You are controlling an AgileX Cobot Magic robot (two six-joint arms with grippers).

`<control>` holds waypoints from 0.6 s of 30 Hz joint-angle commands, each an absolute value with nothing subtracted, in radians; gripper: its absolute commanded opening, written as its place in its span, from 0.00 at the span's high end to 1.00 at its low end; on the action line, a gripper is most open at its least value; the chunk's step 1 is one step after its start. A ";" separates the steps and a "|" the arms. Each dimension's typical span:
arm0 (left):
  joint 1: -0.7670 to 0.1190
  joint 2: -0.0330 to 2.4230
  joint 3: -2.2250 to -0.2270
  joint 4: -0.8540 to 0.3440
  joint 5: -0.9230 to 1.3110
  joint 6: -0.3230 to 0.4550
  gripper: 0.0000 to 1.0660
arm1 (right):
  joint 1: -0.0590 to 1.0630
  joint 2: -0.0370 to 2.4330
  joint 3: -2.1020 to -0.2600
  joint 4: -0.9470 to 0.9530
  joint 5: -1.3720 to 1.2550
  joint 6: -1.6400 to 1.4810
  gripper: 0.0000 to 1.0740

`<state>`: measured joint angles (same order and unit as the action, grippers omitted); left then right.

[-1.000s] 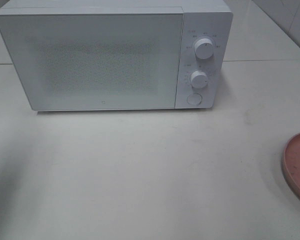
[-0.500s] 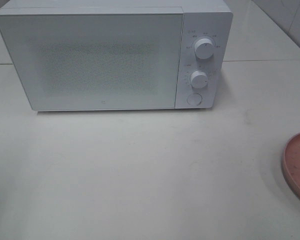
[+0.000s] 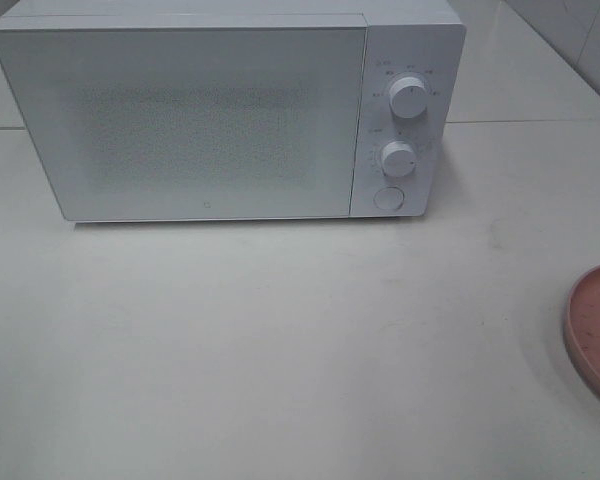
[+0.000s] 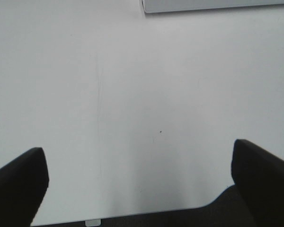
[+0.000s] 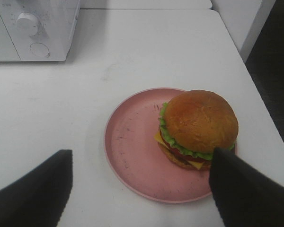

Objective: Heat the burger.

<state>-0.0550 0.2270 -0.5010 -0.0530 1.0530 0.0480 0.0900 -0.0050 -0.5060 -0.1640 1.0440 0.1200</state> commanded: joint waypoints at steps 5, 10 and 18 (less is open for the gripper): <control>-0.054 0.193 -0.498 -0.059 1.039 0.044 0.06 | 0.082 -0.032 -0.507 -0.167 1.037 0.113 0.29; -0.054 0.193 -0.498 -0.059 1.039 0.044 0.06 | 0.082 -0.032 -0.507 -0.167 1.037 0.113 0.29; 0.007 0.113 -0.498 -0.059 1.039 0.045 0.06 | 0.082 -0.032 -0.507 -0.167 1.037 0.113 0.29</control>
<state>-0.0060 0.1390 -0.5010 -0.0530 1.0520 0.0480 0.0900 -0.0050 -0.5060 -0.1640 1.0440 0.1200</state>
